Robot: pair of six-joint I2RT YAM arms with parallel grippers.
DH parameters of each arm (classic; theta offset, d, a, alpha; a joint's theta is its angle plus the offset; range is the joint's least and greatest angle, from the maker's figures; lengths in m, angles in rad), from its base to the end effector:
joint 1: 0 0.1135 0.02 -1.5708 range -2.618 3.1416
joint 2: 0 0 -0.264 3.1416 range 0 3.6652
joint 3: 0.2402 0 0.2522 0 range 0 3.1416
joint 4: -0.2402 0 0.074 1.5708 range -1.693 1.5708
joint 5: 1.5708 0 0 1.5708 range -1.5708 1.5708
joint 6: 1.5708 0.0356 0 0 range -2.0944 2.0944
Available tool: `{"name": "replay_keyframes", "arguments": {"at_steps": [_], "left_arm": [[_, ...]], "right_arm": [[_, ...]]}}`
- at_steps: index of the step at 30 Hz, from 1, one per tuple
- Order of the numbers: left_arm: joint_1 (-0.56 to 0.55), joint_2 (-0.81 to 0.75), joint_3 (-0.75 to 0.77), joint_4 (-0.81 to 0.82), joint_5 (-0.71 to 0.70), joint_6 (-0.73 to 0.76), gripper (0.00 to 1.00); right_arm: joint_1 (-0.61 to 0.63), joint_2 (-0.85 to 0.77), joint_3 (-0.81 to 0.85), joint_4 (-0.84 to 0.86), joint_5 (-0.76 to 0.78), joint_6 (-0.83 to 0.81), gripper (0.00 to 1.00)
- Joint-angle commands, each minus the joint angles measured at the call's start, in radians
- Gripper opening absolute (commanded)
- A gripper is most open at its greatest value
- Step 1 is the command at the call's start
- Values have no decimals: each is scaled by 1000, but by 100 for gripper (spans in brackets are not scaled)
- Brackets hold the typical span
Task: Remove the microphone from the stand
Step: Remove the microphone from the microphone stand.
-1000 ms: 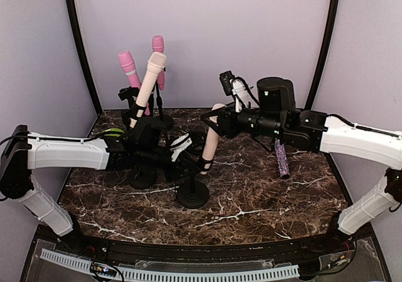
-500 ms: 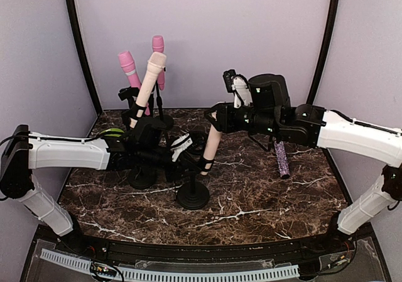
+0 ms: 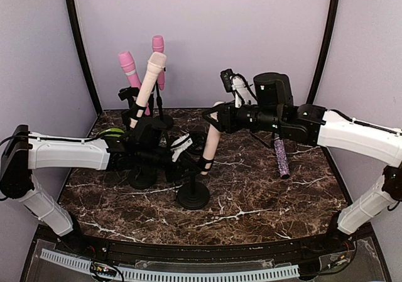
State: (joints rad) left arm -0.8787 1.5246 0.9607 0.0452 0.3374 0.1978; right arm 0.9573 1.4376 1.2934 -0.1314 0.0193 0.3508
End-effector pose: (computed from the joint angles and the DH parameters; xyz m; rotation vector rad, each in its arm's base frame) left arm 0.2081 -0.2696 0.2437 1.2780 1.7279 -0.7580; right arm 0.1971 0.2788 0.3695 -0.5666 1.8583 0.8792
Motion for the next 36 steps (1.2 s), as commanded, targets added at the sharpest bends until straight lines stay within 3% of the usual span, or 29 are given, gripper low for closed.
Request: {"name": "replay_keyframes", "arguments": {"at_steps": [1, 6, 18, 28, 36], "left_arm": [[-12, 15, 5, -27, -15, 40, 0], [-13, 17, 6, -27, -13, 40, 0], [-15, 21, 5, -28, -29, 40, 0], [-17, 26, 4, -28, -51, 44, 0], [-17, 38, 5, -26, -35, 38, 0]], "right_arm": [[0, -58, -25, 234, -267, 2, 32], [-10, -76, -51, 274, -306, 15, 31], [-12, 6, 45, 43, 67, 122, 31], [-12, 12, 73, -60, 276, 177, 31], [-12, -25, 27, 30, 166, 130, 32]]}}
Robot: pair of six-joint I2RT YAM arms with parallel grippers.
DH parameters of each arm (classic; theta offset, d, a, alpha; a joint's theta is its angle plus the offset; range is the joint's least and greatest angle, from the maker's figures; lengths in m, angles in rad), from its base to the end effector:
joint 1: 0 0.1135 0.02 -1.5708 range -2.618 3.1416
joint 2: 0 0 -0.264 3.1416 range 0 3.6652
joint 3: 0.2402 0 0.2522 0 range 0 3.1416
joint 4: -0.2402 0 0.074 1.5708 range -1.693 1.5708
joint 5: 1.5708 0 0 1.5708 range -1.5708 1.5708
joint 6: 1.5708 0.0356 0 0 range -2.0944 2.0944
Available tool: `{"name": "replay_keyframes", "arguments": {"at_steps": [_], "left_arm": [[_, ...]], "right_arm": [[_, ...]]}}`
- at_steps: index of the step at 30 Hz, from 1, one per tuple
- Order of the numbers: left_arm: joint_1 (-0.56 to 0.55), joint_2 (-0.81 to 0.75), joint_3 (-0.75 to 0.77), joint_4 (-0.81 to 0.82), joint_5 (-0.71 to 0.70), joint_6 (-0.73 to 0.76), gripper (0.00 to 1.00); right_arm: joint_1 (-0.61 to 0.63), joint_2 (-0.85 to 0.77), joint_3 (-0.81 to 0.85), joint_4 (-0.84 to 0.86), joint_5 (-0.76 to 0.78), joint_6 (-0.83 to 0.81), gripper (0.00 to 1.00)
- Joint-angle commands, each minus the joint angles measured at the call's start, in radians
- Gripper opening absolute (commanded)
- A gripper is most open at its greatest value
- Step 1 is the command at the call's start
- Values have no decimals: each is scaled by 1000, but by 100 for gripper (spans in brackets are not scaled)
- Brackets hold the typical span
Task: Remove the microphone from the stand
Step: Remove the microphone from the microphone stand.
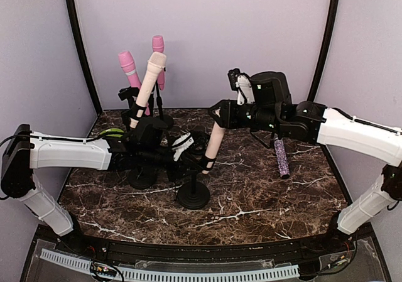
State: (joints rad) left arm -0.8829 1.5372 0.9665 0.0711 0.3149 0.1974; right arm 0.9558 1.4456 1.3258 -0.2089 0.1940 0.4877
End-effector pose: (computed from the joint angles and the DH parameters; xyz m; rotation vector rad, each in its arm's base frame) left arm 0.2101 -0.2730 0.2438 1.2614 1.7152 -0.7397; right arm 0.2021 0.2742 0.3706 -0.3233 1.9470 0.7869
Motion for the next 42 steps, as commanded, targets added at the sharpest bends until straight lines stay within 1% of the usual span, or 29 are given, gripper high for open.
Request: {"name": "replay_keyframes", "arguments": {"at_steps": [1, 4, 11, 17, 21, 23, 26, 35, 37, 42], "left_arm": [[-13, 26, 0, -52, -12, 39, 0], [-15, 23, -2, -51, -6, 39, 0], [-19, 29, -2, -51, 1, 39, 0], [-21, 30, -2, -51, 2, 39, 0], [-22, 32, 0, -51, 4, 39, 0], [-23, 32, -1, -51, 2, 39, 0], [-25, 36, -1, -52, -5, 41, 0], [-33, 41, 2, -59, -33, 50, 0], [-34, 43, 3, -60, -33, 50, 0], [-38, 45, 2, -62, -40, 52, 0]], "right_arm": [[-11, -40, -7, 119, -34, -20, 32], [-10, -58, -17, 169, -132, -65, 32], [-21, -88, -42, 296, -416, -127, 32], [-45, -124, -91, 412, -571, -122, 32], [-63, -141, -109, 444, -610, -104, 32], [-67, -145, -108, 435, -593, -100, 32], [-69, -140, -86, 378, -521, -94, 32], [-69, -113, -16, 138, -148, 0, 32], [-69, -115, -18, 129, -112, 16, 33], [-69, -120, -10, 122, -84, 21, 33]]}}
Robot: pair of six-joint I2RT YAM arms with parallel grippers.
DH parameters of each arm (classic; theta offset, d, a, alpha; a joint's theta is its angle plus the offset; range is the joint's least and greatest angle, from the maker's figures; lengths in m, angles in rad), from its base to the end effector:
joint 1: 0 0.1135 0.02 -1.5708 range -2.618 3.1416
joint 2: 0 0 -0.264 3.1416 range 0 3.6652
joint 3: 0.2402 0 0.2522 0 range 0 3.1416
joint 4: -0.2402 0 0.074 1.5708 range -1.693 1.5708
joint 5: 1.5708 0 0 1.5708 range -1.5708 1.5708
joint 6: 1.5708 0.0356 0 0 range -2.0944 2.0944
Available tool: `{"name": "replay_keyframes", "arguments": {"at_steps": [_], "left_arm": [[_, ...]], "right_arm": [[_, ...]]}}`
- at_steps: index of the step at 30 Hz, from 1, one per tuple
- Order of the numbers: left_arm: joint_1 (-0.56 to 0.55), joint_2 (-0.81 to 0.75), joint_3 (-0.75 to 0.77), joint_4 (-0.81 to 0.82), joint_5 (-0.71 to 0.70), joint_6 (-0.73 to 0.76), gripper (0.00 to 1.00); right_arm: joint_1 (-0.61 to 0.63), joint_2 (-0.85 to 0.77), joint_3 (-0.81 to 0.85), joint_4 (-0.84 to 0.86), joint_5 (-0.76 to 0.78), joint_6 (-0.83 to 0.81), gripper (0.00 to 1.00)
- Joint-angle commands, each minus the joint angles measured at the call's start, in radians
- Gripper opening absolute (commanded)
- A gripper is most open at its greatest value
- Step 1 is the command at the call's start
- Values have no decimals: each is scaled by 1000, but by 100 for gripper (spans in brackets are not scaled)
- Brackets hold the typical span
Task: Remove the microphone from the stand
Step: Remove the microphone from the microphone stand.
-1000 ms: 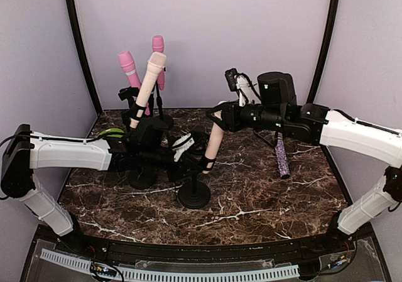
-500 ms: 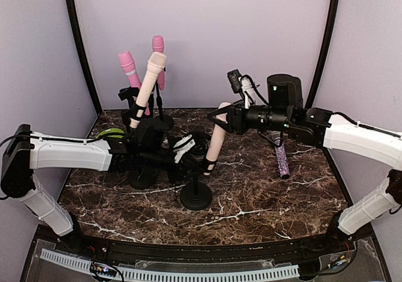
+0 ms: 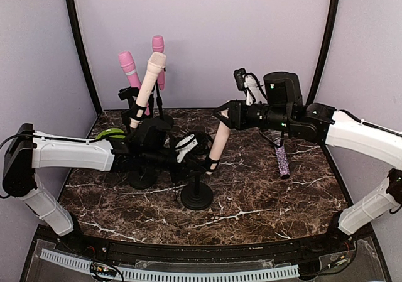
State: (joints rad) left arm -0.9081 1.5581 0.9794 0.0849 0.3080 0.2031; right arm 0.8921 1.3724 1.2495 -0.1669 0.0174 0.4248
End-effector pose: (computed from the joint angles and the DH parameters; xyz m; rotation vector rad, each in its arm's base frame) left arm 0.2066 -0.2822 0.2426 1.2831 1.6946 -0.7449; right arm 0.2035 0.2514 0.3705 -0.4411 1.9085 0.8798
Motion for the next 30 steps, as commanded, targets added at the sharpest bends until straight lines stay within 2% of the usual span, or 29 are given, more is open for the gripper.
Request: {"name": "replay_keyframes", "arguments": {"at_steps": [1, 8, 21, 30], "left_arm": [[-13, 27, -10, -75, -36, 47, 0], [-16, 34, -8, -77, -30, 47, 0], [-18, 30, -7, -78, -27, 51, 0], [-22, 31, -7, -77, -30, 53, 0]], "right_arm": [[-5, -49, 68, 79, 91, 81, 33], [-5, -69, 47, 119, -9, 25, 33], [-7, -110, 8, 250, -307, -49, 33], [-7, -109, 4, 252, -293, -58, 33]]}}
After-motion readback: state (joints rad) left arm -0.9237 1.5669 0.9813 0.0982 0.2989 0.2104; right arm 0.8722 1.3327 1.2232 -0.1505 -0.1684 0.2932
